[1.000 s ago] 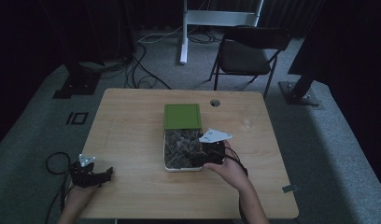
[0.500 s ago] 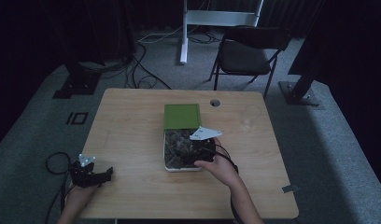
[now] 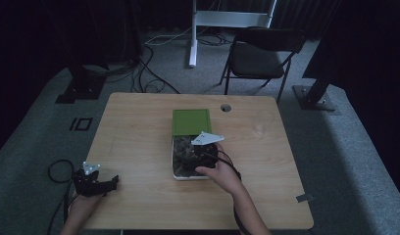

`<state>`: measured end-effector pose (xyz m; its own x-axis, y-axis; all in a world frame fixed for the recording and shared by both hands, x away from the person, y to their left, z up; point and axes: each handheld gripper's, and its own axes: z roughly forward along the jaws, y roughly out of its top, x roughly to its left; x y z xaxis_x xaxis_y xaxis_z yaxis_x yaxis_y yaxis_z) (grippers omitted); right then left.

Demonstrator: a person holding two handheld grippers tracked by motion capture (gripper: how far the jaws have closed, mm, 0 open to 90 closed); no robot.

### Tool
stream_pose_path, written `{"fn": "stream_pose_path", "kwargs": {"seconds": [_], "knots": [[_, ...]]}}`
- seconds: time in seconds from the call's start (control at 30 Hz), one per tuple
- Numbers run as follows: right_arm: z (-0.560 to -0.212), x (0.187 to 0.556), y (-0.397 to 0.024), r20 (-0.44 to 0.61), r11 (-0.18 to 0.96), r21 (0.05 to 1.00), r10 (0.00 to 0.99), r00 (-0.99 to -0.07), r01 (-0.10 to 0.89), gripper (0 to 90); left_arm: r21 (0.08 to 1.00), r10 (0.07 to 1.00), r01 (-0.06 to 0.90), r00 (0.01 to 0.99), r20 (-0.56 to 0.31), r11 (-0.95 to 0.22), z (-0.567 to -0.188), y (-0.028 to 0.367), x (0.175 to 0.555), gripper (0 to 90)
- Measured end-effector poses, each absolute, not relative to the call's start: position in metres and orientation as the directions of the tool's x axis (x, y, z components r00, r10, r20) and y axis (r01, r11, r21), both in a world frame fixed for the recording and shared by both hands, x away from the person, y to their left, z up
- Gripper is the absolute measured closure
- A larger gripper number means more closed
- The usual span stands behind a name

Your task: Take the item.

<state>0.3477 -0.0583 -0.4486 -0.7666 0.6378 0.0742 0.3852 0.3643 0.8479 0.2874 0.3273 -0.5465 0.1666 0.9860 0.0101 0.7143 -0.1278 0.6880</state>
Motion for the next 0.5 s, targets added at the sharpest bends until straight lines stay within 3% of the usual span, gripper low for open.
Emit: {"fn": "stream_pose_path", "kwargs": {"seconds": [0.23, 0.5], "knots": [[-0.454, 0.35, -0.048, 0.048, 0.396, 0.831, 0.648, -0.76, 0.391, 15.8, 0.688, 0.986, 0.714, 0.167, 0.01, -0.128, -0.547, 0.327, 0.287, 2.3], [-0.459, 0.35, -0.039, -0.009, 0.452, 0.81, 0.647, -0.763, 0.374, 36.3, 0.688, 0.986, 0.714, 0.167, 0.01, -0.128, -0.547, 0.327, 0.287, 2.3]]}}
